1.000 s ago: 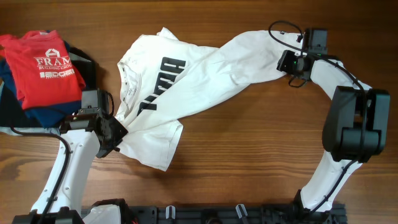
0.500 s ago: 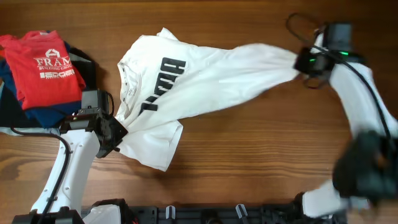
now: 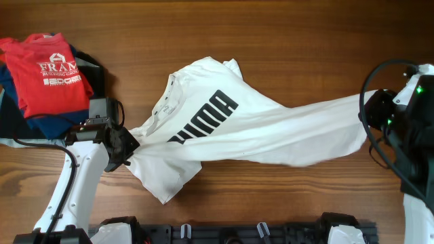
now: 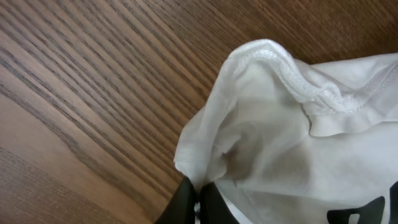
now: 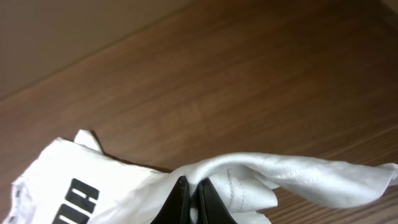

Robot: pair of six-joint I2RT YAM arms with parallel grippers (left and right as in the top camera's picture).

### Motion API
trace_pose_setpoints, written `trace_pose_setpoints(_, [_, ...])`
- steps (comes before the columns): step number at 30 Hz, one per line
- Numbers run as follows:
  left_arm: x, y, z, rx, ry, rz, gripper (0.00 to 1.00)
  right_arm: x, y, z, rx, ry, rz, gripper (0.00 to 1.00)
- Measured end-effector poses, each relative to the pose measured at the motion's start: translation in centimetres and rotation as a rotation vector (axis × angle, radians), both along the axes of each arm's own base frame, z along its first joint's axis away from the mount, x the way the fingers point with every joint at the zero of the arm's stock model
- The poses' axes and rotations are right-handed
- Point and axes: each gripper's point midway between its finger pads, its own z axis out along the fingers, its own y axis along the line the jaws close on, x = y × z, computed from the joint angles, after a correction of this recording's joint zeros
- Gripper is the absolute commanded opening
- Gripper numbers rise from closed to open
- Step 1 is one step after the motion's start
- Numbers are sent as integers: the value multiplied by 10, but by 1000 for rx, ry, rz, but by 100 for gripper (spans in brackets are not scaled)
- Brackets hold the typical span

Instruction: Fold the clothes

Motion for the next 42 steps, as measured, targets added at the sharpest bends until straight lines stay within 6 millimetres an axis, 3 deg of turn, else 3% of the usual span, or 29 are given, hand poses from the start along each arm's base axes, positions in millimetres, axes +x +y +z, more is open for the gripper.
trace_pose_setpoints(2, [0,0,0,0,0,-1,4,16,-3,-17,-7,60,5,4])
trace_pose_setpoints(4, [0,0,0,0,1,-4,4,48,-8,-44,-13,133,17,9])
trace_pose_setpoints(5, [0,0,0,1,0,-4,4,73,-12,-68,-15,180,23,18])
trace_pose_setpoints(7, [0,0,0,1,0,-7,4,107,-16,-112,-13,256,36,18])
trace_pose_setpoints(9, [0,0,0,1,0,-8,4,131,-19,-174,4,369,40,21])
trace_pose_setpoints(12, [0,0,0,1,1,-7,4,125,-18,-252,36,569,41,27])
trace_pose_setpoints(14, [0,0,0,1,1,-8,4,111,-16,-275,58,661,27,28])
trace_pose_setpoints(17, [1,0,0,1,-2,-8,4,103,-16,-267,74,670,-2,30])
trace_pose_setpoints(22, [0,0,0,1,3,-11,4,68,-13,-195,84,614,-35,31])
trace_pose_setpoints(24, [-1,0,0,1,5,-11,4,45,-10,-161,96,581,-69,31])
trace_pose_setpoints(26, [-1,0,0,1,5,-11,4,24,-7,-149,124,575,-119,31])
trace_pose_setpoints(29, [-1,0,0,2,5,-11,4,5,-1,-160,172,594,-164,31])
trace_pose_setpoints(36, [-1,0,0,1,5,-11,4,-60,19,-207,322,637,-308,31])
trace_pose_setpoints(42, [-1,0,0,1,5,-11,4,-94,24,-250,391,623,-457,30])
